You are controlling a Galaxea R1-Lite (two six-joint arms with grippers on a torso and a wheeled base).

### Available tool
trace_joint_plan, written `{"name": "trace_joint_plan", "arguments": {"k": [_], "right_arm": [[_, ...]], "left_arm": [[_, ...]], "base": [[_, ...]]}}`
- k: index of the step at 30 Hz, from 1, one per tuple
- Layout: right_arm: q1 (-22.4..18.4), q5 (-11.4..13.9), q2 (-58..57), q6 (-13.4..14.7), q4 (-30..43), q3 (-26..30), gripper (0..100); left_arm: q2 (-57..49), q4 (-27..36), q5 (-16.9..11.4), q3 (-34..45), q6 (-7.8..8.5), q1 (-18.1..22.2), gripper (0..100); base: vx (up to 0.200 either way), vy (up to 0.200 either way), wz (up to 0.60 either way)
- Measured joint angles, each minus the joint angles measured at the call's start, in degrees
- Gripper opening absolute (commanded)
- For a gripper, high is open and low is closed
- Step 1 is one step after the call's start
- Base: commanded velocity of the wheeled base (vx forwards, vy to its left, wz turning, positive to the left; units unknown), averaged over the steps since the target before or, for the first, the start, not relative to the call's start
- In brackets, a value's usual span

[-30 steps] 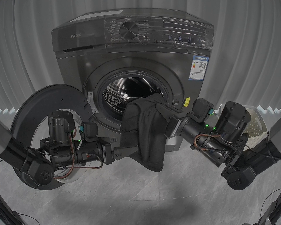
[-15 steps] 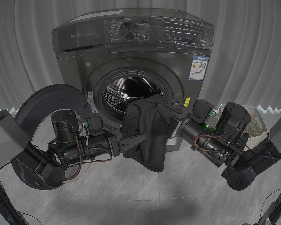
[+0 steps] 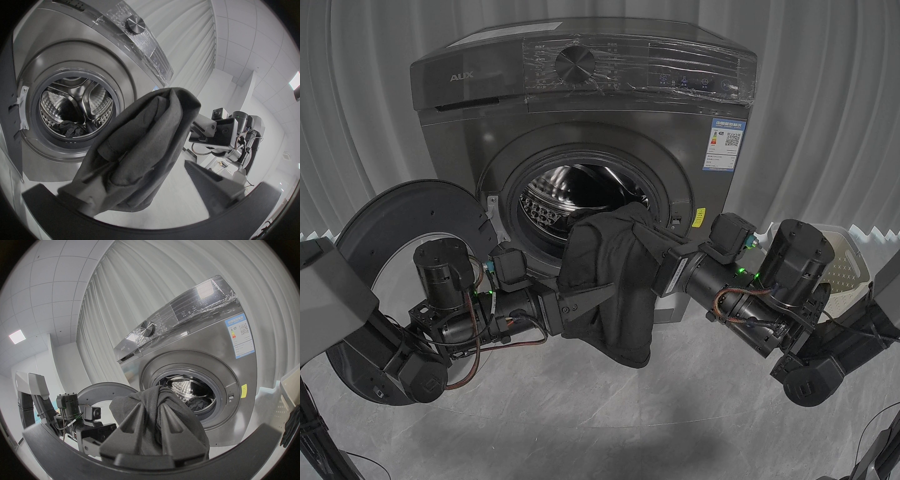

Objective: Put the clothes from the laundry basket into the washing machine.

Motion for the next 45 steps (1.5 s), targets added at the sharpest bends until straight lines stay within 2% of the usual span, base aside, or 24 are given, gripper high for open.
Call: {"name": "trace_joint_plan", "arguments": {"k": [2,7,16,21,28,29,31,34,41,45], "right_arm": [[0.0,0.0,0.0,0.0,0.0,0.0,0],[-0.1,0.0,0.0,0.0,0.0,0.0,0],[-0.3,0.0,0.0,0.0,0.0,0.0,0],[-0.1,0.1,0.0,0.0,0.0,0.0,0],[0.0,0.1,0.0,0.1,0.0,0.4,0],[0.0,0.2,0.0,0.1,0.0,0.6,100],[-0.2,0.4,0.0,0.1,0.0,1.1,100],[-0.1,0.5,0.0,0.2,-0.2,1.6,100],[-0.1,0.5,0.2,0.6,-0.5,2.4,100],[-0.3,0.3,0.5,0.7,-0.5,2.6,100]], "left_arm": [[0.3,-1.1,0.1,0.1,-0.41,0.1,0],[0.9,-4.0,-0.3,0.8,-2.95,0.3,0],[1.1,-5.8,-0.5,1.9,-3.45,-1.3,0],[0.5,-7.2,-0.4,3.5,-4.85,-3.1,0],[0.5,-8.8,-0.4,3.5,-5.01,-3.4,0],[0.5,-9.3,-0.4,3.5,-5.06,-3.4,0],[0.6,-10.3,-0.4,3.5,-5.23,-3.4,0],[0.5,-12.0,-0.3,3.6,-6.44,-3.4,0],[0.0,-15.4,-0.1,2.5,-11.39,-3.3,0],[0.1,-15.8,0.3,1.3,-11.91,-3.1,0]], "base": [[0.0,0.0,0.0],[0.0,0.0,0.0],[0.0,0.0,0.0],[0.0,0.0,0.0],[0.0,0.0,0.0],[0.0,0.0,0.0],[0.0,0.0,0.0],[0.0,0.0,0.0],[0.0,0.0,0.0],[0.0,0.0,0.0]]}}
